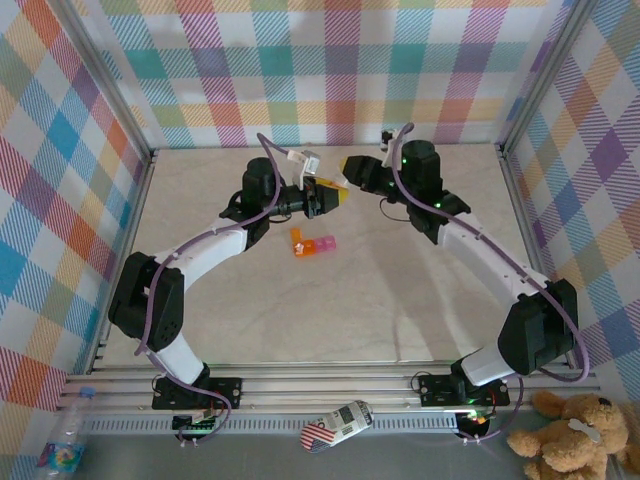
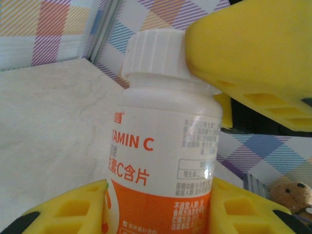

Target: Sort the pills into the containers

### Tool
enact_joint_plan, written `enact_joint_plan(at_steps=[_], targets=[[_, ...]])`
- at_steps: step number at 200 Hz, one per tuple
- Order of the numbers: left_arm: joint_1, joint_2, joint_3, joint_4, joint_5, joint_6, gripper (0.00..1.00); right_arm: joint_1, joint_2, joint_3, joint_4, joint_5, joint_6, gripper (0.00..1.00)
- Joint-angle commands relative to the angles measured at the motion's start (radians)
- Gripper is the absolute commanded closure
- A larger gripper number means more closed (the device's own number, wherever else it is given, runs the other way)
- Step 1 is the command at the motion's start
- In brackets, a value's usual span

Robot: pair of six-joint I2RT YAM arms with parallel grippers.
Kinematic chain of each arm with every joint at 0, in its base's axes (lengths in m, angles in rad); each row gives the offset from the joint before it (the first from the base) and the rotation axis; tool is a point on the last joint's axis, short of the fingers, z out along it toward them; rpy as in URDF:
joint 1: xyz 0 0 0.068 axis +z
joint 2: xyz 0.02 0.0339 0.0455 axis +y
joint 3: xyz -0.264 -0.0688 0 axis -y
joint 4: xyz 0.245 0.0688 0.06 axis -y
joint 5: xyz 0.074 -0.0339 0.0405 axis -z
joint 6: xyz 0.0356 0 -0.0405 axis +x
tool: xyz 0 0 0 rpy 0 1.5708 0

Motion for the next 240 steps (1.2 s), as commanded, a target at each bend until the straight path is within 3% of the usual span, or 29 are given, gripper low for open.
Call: enact_joint_plan(at_steps=[1, 35, 58, 108, 146, 188, 240], targets=[[-0.016, -0.039, 0.021, 0.083, -0.063, 0.024, 1.0, 0.055, 0.003, -0.03, -0.019, 0.065, 0.055, 0.58], [-0.016, -0.052, 0.01, 0.047, -0.06, 0.043, 1.0, 0.043, -0.04, 0.033, -0.111, 0.065, 0.02, 0.26], [-0.016, -0.067, 0.002, 0.026, -0.057, 0.05, 1.0, 0.026, -0.11, 0.04, -0.173, 0.069, -0.001, 0.17], [-0.014, -0.092, 0.021, -0.025, -0.044, 0.042, 1.0, -0.04, -0.256, -0.017, -0.289, 0.088, 0.009, 0.12], [-0.014, -0.107, 0.08, -0.11, -0.027, 0.044, 1.0, -0.098, -0.268, 0.005, -0.364, 0.014, 0.005, 0.12], [-0.013, -0.121, 0.112, -0.141, -0.011, 0.022, 1.0, -0.114, -0.183, 0.106, -0.384, -0.149, -0.054, 0.12], [0.002, -0.14, 0.132, -0.122, -0.009, 0.002, 1.0, -0.12, -0.066, 0.234, -0.332, -0.197, -0.04, 0.11]])
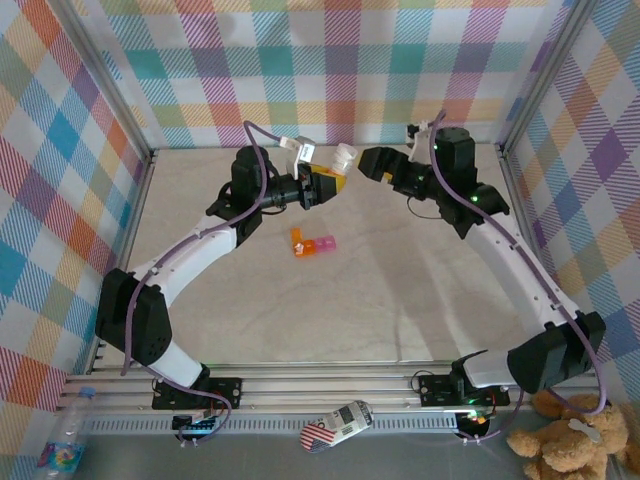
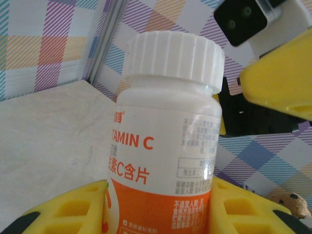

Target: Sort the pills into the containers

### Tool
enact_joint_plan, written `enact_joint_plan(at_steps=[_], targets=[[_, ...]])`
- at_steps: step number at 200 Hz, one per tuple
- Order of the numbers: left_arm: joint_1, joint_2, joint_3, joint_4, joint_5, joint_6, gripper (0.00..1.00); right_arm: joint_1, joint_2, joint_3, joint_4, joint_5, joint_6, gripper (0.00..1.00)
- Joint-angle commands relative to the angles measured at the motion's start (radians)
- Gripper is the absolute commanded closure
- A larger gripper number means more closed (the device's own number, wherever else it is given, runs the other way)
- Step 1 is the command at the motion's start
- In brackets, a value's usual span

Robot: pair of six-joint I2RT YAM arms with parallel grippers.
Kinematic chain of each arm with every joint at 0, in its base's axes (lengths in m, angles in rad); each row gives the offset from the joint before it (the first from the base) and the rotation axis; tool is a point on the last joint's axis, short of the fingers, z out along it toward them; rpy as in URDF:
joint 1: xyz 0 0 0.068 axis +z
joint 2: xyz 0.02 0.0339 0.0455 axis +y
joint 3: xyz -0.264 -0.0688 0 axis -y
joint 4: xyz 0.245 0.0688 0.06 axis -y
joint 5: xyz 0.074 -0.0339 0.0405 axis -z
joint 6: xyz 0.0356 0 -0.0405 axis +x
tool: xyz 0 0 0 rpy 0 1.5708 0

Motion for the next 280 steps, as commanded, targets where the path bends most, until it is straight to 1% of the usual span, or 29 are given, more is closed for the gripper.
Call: enact_joint_plan(at_steps=[1, 47, 76, 101, 116, 141, 186, 246, 280], targets=[[0.008, -0.04, 0.045, 0.011, 0.014, -0.009, 1.0, -0.008, 0.038, 0.073, 0.044, -0.054, -0.012, 0.11], [0.027, -0.042, 0.068, 0.021, 0.024, -0.009, 1.0, -0.03, 0.099, 0.191, 0.044, -0.085, -0.01, 0.11], [0.032, -0.036, 0.082, 0.013, 0.028, -0.004, 1.0, -0.045, 0.139, 0.256, 0.055, -0.137, -0.007, 0.11], [0.033, -0.02, 0.098, 0.014, 0.025, -0.015, 1.0, -0.053, 0.17, 0.299, 0.053, -0.158, -0.014, 0.11], [0.033, -0.007, 0.107, 0.021, 0.016, -0.016, 1.0, -0.054, 0.195, 0.313, 0.051, -0.165, -0.012, 0.11], [0.04, 0.029, 0.134, 0.034, 0.017, -0.029, 1.0, -0.054, 0.23, 0.323, 0.097, -0.198, 0.018, 0.12], [0.067, 0.086, 0.183, 0.05, 0.051, -0.05, 1.0, -0.054, 0.29, 0.367, 0.149, -0.251, 0.041, 0.17], [0.088, 0.13, 0.226, 0.034, 0.093, -0.053, 1.0, -0.051, 0.344, 0.386, 0.223, -0.291, 0.071, 0.18], [0.094, 0.143, 0.237, 0.029, 0.106, -0.052, 1.0, -0.039, 0.371, 0.399, 0.228, -0.302, 0.07, 0.18]])
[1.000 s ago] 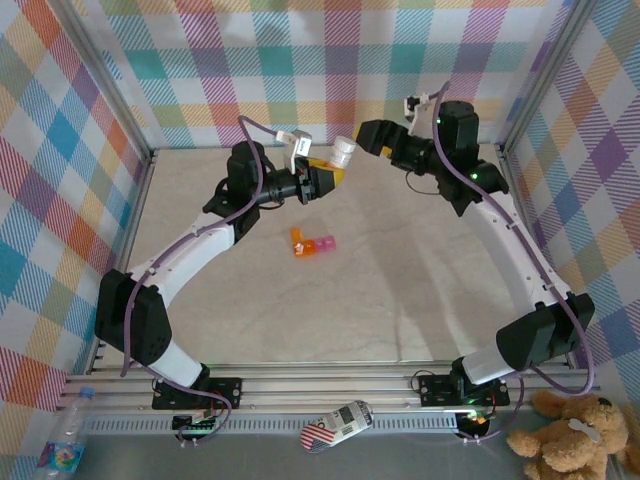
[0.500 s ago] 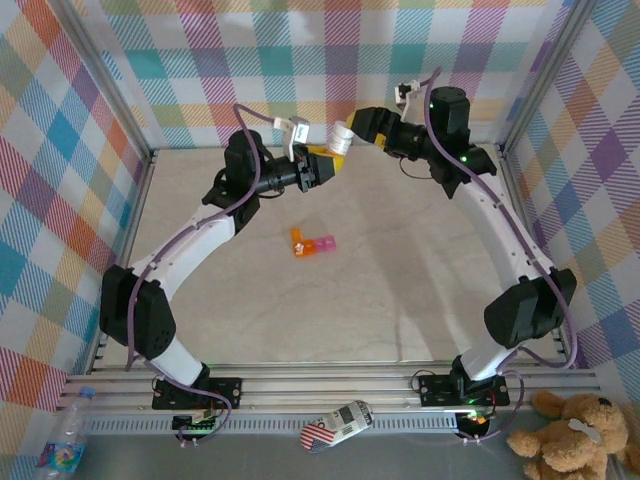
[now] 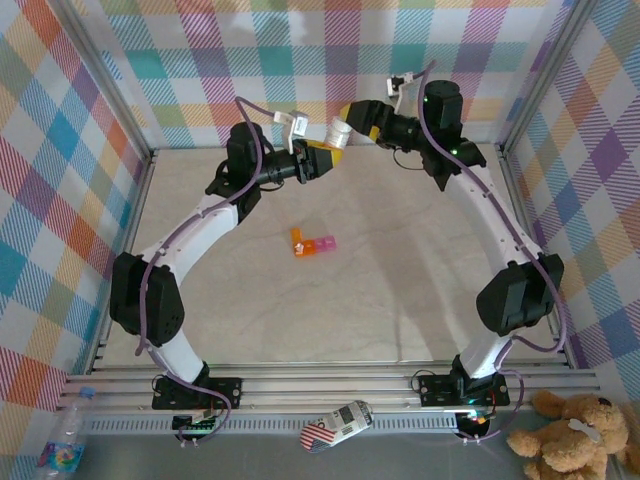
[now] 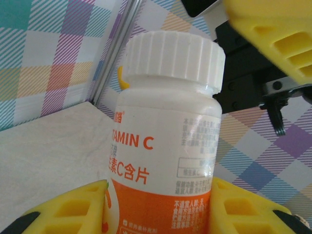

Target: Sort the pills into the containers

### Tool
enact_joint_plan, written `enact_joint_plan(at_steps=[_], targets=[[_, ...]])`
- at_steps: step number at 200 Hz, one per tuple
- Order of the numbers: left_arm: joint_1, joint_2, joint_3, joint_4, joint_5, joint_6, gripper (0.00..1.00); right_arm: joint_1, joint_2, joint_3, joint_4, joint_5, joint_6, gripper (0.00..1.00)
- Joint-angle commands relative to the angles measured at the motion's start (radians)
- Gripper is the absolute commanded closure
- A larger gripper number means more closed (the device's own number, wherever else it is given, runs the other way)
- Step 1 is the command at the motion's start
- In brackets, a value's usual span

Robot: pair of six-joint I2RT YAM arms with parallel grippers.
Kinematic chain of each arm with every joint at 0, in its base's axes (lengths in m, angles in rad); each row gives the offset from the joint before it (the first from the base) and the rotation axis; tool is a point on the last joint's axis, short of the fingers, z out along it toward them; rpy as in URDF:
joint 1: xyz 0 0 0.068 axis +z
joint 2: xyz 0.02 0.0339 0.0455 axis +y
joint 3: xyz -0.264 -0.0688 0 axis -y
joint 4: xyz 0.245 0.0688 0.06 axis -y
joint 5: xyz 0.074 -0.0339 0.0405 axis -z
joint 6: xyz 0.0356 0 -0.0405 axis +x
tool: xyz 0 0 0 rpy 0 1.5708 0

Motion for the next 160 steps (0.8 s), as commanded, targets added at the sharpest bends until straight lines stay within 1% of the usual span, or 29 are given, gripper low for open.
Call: enact_joint_plan(at_steps=[1, 42, 55, 82, 107, 160], targets=[[0.015, 0.013, 0.043, 0.024, 0.033, -0.003, 1.0, 0.011, 0.022, 0.04, 0.047, -0.033, 0.012, 0.19], [0.015, 0.026, 0.056, 0.021, 0.04, -0.007, 1.0, 0.018, 0.039, 0.059, 0.045, -0.045, 0.007, 0.24], [0.015, 0.026, 0.057, 0.021, 0.041, -0.008, 1.0, 0.019, 0.04, 0.061, 0.043, -0.049, 0.006, 0.27], [0.015, 0.027, 0.057, 0.02, 0.04, -0.008, 1.0, 0.022, 0.041, 0.062, 0.046, -0.057, 0.006, 0.29], [0.015, 0.025, 0.057, 0.017, 0.04, -0.007, 1.0, 0.023, 0.042, 0.065, 0.046, -0.065, 0.006, 0.34], [0.015, 0.026, 0.064, 0.007, 0.044, -0.003, 1.0, 0.03, 0.051, 0.069, 0.046, -0.089, 0.004, 0.39]])
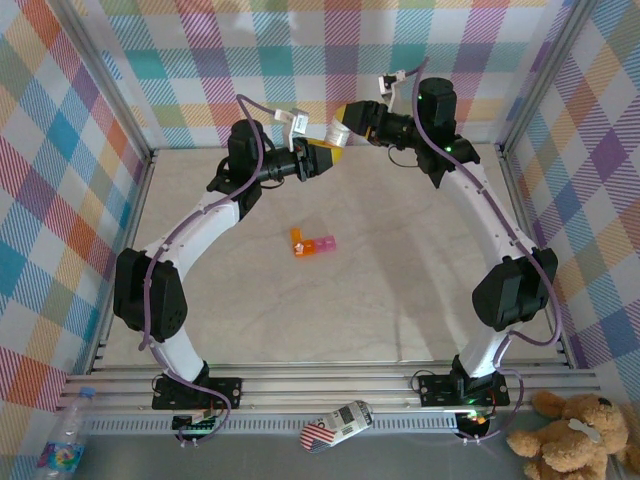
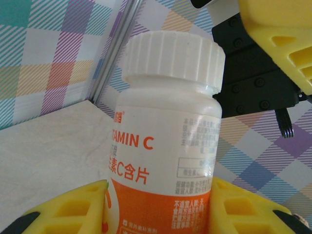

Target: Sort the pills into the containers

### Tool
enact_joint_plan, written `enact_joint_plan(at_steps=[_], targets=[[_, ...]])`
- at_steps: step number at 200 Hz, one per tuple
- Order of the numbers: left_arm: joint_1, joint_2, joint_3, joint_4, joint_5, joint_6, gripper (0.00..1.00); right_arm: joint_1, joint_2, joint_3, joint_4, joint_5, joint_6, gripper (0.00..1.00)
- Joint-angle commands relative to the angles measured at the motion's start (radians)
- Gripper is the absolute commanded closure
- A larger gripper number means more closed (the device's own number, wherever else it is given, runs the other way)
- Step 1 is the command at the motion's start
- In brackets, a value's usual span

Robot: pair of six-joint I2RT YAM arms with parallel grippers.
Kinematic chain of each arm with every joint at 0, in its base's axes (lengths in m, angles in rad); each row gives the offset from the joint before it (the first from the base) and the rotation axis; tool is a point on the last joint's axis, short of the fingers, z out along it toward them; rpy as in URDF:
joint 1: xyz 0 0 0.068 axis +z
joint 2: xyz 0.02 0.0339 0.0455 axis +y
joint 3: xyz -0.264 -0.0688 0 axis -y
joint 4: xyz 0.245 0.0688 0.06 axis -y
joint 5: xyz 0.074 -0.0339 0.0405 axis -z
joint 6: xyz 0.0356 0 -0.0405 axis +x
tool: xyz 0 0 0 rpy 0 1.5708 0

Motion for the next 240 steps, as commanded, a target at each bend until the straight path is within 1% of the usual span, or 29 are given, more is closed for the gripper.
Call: enact_joint_plan(at_steps=[1, 36, 64, 81, 108, 123, 136, 179, 203, 221, 240], targets=[[0.008, -0.004, 0.035, 0.01, 0.028, -0.001, 1.0, 0.01, 0.019, 0.03, 0.029, -0.037, 0.0, 0.39], [0.009, -0.002, 0.037, 0.008, 0.028, 0.001, 1.0, 0.013, 0.024, 0.026, 0.028, -0.043, -0.003, 0.39], [0.008, -0.001, 0.037, 0.007, 0.023, 0.0, 1.0, 0.013, 0.033, 0.028, 0.033, -0.057, 0.004, 0.46], [0.008, 0.0, 0.039, 0.007, 0.024, 0.001, 1.0, 0.014, 0.034, 0.025, 0.036, -0.063, 0.006, 0.53], [0.008, -0.002, 0.039, 0.007, 0.016, 0.001, 1.0, 0.02, 0.024, 0.001, 0.043, -0.04, 0.007, 0.55], [0.008, -0.005, 0.04, -0.003, -0.003, 0.009, 1.0, 0.03, 0.007, -0.025, 0.045, 0.012, 0.007, 0.56], [0.008, -0.012, 0.037, -0.021, -0.04, 0.026, 1.0, 0.051, -0.013, -0.053, 0.039, 0.09, 0.004, 0.56], [0.007, -0.043, 0.003, 0.012, -0.145, 0.027, 1.0, 0.165, -0.046, -0.146, 0.052, 0.351, 0.001, 0.57], [0.005, -0.043, -0.006, 0.035, -0.189, 0.018, 1.0, 0.217, -0.048, -0.17, 0.065, 0.472, 0.016, 0.57], [0.003, -0.036, -0.003, 0.043, -0.202, 0.013, 1.0, 0.237, -0.047, -0.17, 0.075, 0.528, 0.033, 0.55], [0.003, -0.028, -0.002, 0.045, -0.209, 0.013, 1.0, 0.235, -0.05, -0.153, 0.076, 0.55, 0.041, 0.54]])
